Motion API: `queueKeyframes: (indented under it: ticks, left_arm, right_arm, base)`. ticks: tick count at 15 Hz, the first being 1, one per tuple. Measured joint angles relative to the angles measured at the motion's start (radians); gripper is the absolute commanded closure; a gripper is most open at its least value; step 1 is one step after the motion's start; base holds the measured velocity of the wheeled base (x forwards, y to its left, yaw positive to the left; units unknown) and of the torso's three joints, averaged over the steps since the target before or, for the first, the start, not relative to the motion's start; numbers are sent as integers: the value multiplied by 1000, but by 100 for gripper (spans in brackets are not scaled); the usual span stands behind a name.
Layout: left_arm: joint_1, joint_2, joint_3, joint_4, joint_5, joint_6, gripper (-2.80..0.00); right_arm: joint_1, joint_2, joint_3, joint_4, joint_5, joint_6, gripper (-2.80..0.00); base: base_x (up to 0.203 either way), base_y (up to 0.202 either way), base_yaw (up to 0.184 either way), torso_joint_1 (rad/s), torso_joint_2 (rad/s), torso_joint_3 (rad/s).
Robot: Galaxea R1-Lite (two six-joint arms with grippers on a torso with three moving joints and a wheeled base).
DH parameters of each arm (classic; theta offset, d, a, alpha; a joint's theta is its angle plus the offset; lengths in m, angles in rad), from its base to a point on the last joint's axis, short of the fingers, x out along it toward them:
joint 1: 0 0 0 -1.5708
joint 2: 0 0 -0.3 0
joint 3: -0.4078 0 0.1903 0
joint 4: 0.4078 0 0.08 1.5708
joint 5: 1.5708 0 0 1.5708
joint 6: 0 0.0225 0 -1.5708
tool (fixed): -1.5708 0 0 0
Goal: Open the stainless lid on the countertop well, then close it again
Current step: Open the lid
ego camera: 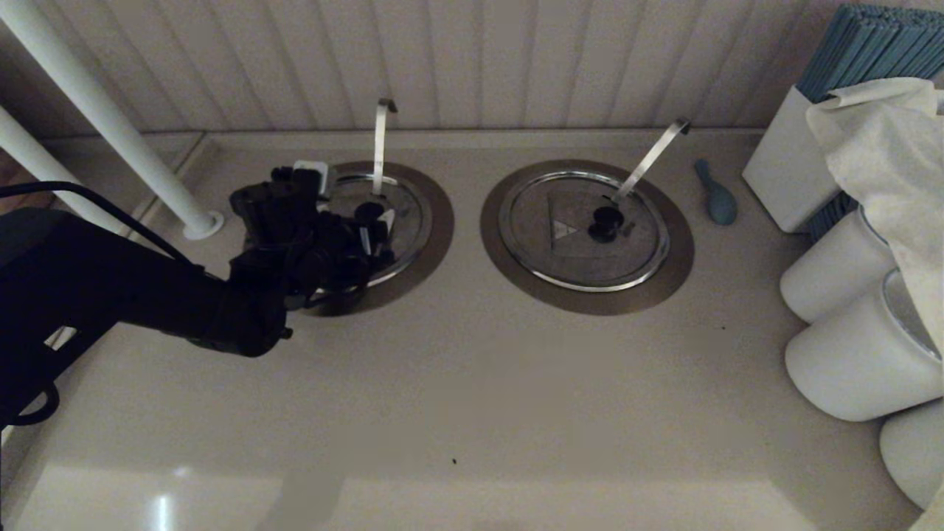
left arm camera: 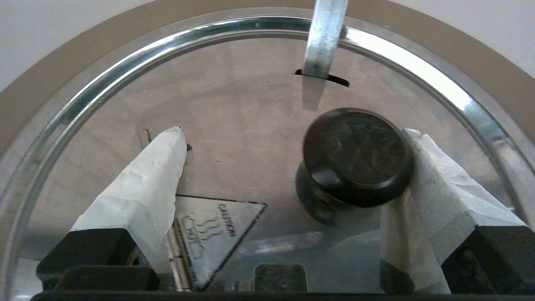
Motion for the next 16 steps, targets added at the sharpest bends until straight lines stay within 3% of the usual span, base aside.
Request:
queueKeyframes:
  ticks: [16]
  left_arm:
    - [54,-67,-6,-1,-16,-11,-280]
  right_arm:
    - [0,0,0,0,0,0,-280]
  base:
    - [0,0,0,0,0,0]
